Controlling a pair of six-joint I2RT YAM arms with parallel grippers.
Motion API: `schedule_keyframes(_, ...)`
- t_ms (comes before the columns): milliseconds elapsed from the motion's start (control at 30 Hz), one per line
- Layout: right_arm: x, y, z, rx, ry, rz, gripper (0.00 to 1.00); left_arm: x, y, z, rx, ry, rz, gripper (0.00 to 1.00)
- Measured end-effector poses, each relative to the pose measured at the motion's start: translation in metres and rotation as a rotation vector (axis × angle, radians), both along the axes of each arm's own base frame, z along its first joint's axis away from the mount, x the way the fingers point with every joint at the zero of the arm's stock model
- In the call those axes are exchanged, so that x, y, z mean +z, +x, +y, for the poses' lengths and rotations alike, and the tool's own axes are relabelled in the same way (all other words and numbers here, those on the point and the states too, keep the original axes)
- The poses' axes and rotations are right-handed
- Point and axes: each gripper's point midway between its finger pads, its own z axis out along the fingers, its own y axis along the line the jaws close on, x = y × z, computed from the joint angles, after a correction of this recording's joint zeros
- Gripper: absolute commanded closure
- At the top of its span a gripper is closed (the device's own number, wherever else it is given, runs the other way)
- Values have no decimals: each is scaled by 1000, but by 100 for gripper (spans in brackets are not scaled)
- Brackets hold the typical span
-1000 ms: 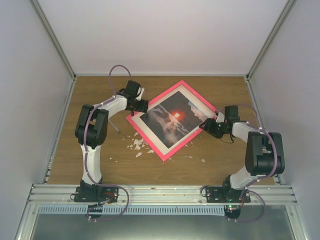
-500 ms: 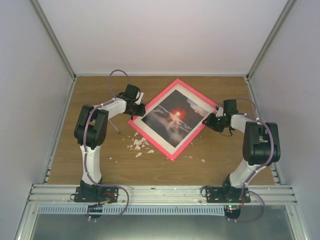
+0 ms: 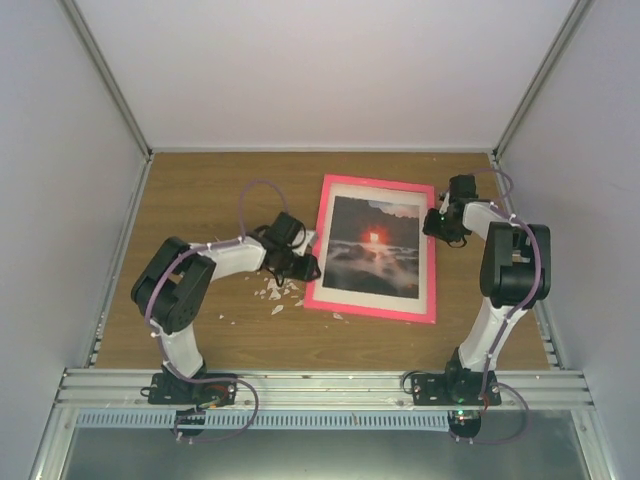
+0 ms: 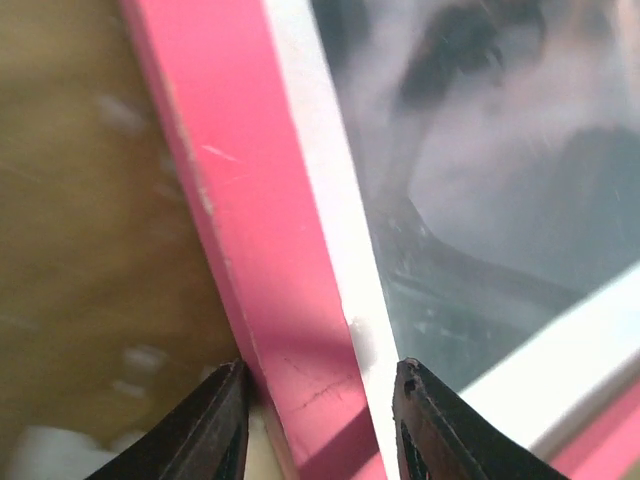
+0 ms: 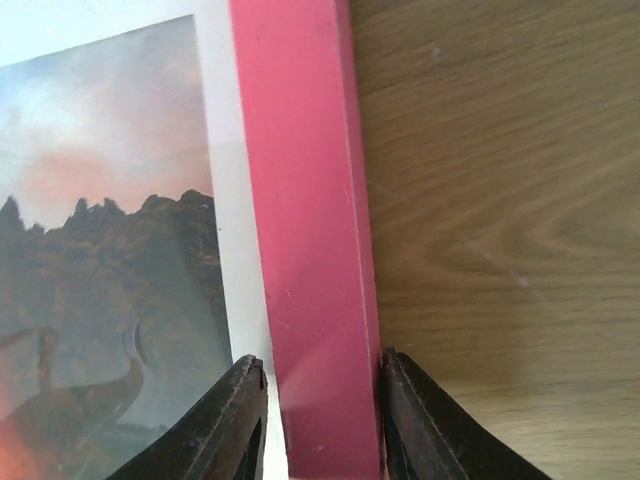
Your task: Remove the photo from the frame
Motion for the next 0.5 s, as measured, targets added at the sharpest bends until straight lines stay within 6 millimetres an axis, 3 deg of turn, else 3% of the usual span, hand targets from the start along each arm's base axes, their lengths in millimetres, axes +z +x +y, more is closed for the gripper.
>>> schedule_keyframes(100,1,2,-7,5,-41,9,64,1,-31,-20,-55,-21,40,57)
schedule_keyframes(200,2,2,-9,16,-59,12,60,1,-53,-28,-71,-32,74,51)
schedule_keyframes(367,5,-1,-11,22,-75,13,46,4,-50,-20,-20,0,62,37)
schedule_keyframes(500,21,-10,-13,7,-86,-18,37,10,-41,-8,39,52,13,35)
